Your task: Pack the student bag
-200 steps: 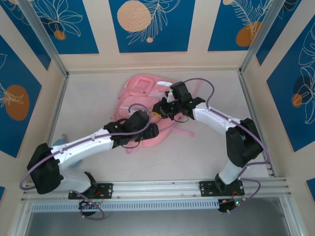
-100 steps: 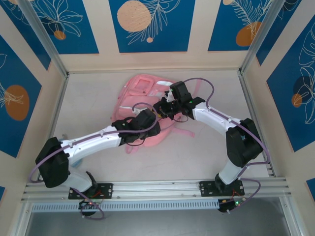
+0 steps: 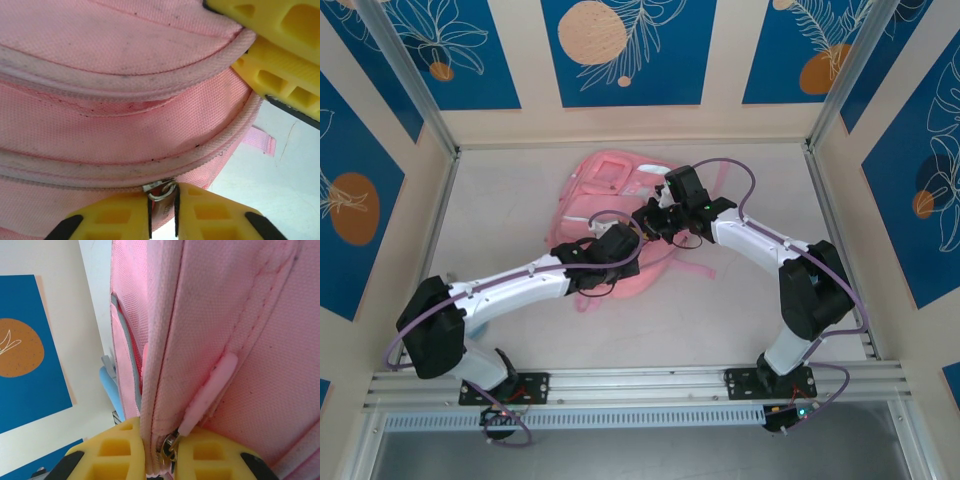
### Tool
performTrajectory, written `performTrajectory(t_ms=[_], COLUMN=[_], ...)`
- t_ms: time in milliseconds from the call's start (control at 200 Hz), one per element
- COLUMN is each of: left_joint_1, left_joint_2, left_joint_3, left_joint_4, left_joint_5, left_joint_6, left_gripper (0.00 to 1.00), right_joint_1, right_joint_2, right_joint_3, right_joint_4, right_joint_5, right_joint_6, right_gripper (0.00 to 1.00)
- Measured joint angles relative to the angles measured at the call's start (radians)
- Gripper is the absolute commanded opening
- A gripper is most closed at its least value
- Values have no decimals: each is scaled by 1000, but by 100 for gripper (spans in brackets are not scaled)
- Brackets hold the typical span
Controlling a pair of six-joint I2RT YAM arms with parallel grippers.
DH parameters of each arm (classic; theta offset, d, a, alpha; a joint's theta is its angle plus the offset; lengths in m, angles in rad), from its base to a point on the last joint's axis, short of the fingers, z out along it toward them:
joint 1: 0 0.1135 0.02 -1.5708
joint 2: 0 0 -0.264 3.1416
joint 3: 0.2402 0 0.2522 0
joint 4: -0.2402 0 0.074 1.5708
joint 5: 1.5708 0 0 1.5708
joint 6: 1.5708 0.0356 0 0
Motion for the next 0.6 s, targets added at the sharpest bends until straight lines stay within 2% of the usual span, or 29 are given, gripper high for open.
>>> performTrajectory(t_ms=[195,420,600], left_joint_1=[-2,-4,-8], left_joint_2=[0,-13,-80], left_joint_3=[0,0,-11], left_joint_4=[1,-10,-23], left_joint_5=[-1,-1,0], left_joint_6=[7,32,60], left_gripper=[0,0,0], right_joint_1=[0,0,0], right_joint_2=[0,-12,-70], right_joint_3=[0,0,-10], right_joint_4=[-6,-36,-76], right_joint_5=[7,52,92], right_joint_6=[-1,-15,-33], right_gripper=[5,2,2])
